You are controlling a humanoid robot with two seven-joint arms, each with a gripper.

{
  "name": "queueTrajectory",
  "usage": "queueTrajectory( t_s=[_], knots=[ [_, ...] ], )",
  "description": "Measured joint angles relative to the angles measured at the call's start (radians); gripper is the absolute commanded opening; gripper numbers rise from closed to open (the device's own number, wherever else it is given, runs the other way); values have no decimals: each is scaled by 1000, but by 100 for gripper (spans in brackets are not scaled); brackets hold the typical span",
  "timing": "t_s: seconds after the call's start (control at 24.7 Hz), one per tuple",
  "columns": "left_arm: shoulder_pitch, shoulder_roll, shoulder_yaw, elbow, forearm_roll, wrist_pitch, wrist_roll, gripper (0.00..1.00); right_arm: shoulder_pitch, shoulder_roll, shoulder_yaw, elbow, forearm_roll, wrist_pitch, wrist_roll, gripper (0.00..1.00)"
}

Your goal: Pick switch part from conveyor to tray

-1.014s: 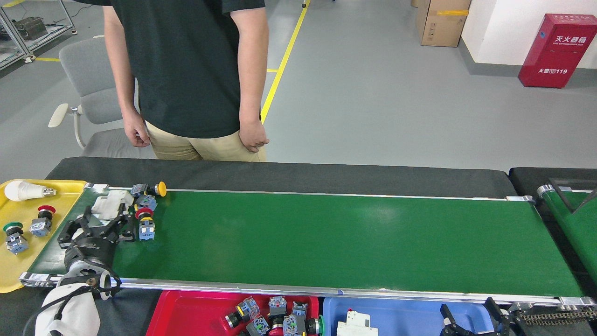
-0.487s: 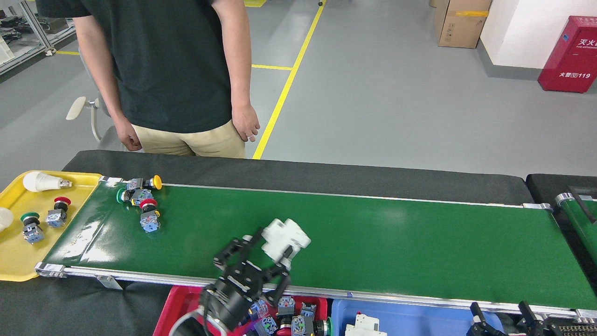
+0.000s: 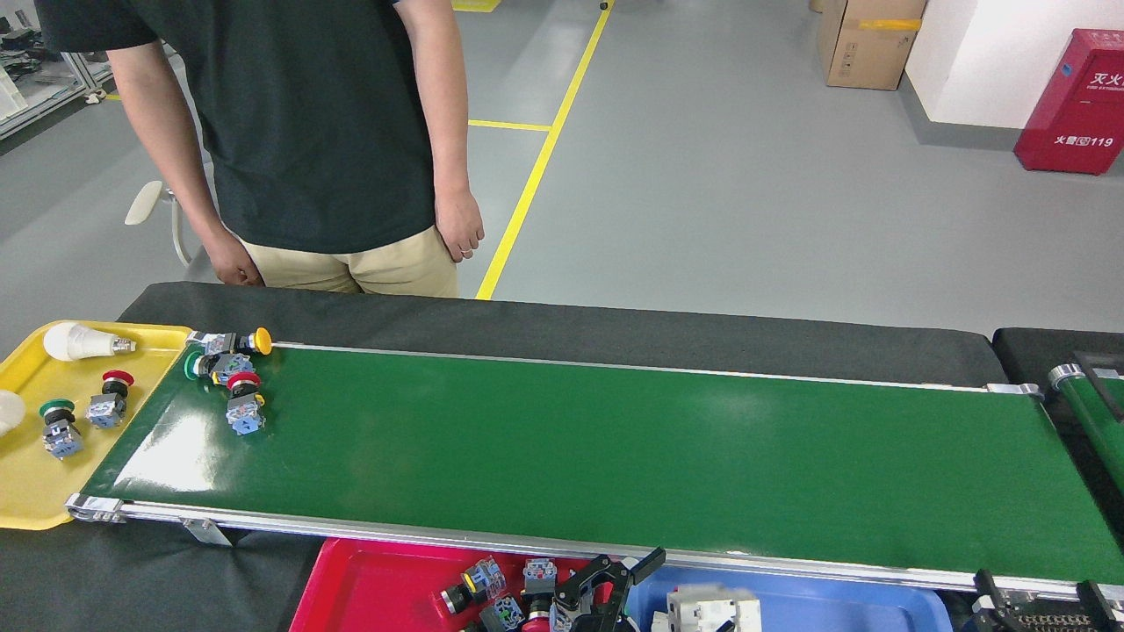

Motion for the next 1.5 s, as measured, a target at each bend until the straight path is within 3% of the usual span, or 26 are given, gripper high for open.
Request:
queueTrajectory(
  t_s=[0.12,0.24,0.53,0.73,1.5],
  knots=[
    [7,-1,18,-3,0,62,-2,100,1,0,-1,0,0,-4,0,98],
    [38,-16,129,-10,0,144,-3,100,3,0,-1,0,-2,-8,0,98],
    [42,11,659,-5,8,186,-2,100,6,0,-1,0,-3,-12,0,98],
    [37,70,946,125,16,94,0,100,6,0,0,0,-3,-16,-2,98],
    [60,98,980,153,60,-52,0,100,28,0,3,0,-4,-35,-4,98]
  ],
)
